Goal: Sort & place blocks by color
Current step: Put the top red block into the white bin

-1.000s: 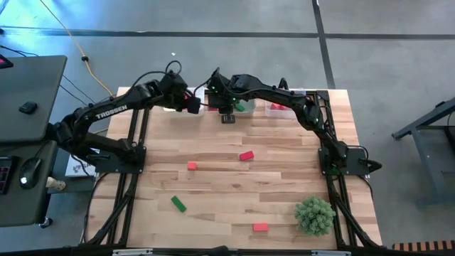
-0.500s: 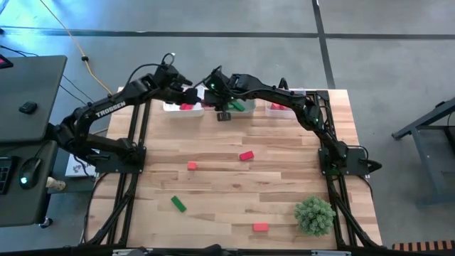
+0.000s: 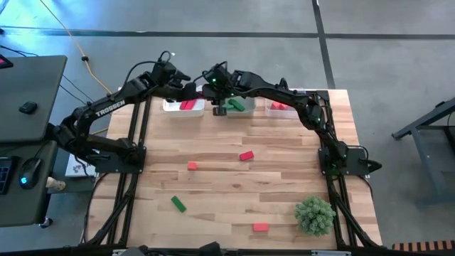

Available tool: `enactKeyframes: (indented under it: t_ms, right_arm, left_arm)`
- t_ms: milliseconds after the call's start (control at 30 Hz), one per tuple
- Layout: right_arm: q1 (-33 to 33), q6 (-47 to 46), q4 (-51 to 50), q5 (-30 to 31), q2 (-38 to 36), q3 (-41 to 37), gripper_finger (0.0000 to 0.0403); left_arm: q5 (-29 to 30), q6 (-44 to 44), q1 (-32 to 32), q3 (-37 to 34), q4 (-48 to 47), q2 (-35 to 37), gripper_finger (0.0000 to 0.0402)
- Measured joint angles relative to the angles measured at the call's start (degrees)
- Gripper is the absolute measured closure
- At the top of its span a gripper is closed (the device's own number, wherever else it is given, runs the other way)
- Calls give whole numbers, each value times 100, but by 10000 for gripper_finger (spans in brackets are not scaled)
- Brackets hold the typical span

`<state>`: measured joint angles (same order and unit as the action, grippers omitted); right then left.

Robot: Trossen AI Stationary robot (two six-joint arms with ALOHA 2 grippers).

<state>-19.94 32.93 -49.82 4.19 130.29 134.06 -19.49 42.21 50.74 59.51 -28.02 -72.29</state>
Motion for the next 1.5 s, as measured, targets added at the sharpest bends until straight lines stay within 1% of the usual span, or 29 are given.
enactKeyframes:
  t_ms: [200, 267, 567, 700, 967, 1100, 1200, 1367, 1500]
  right_arm:
    - [61, -11, 178, -13, -25, 4, 297]
    - [86, -11, 210, -23, -25, 4, 297]
    - [149, -121, 366, 13, -25, 4, 297]
    - [155, -123, 366, 136, -24, 4, 297]
    - [137, -337, 375, 137, -21, 4, 297]
    - [116, -396, 369, 166, -21, 4, 297]
    - [111, -398, 367, 174, -21, 4, 297]
    - [111, -403, 350, 180, -21, 4, 297]
    - [111, -398, 360, 244, -19, 4, 297]
  left_arm:
    - [-6, 152, -19, -2, 147, -2, 181]
    - [78, 206, -21, -2, 153, -2, 181]
    - [105, 220, -21, -4, 198, -2, 183]
    - [64, 219, -21, -4, 207, -2, 202]
    - [52, 133, -58, -3, 289, 0, 264]
    - [105, 108, -130, -4, 320, 0, 289]
    - [124, 109, -178, -4, 319, 0, 292]
    - [152, 85, -234, -4, 316, 0, 285]
    - [219, 8, -240, -3, 323, 0, 292]
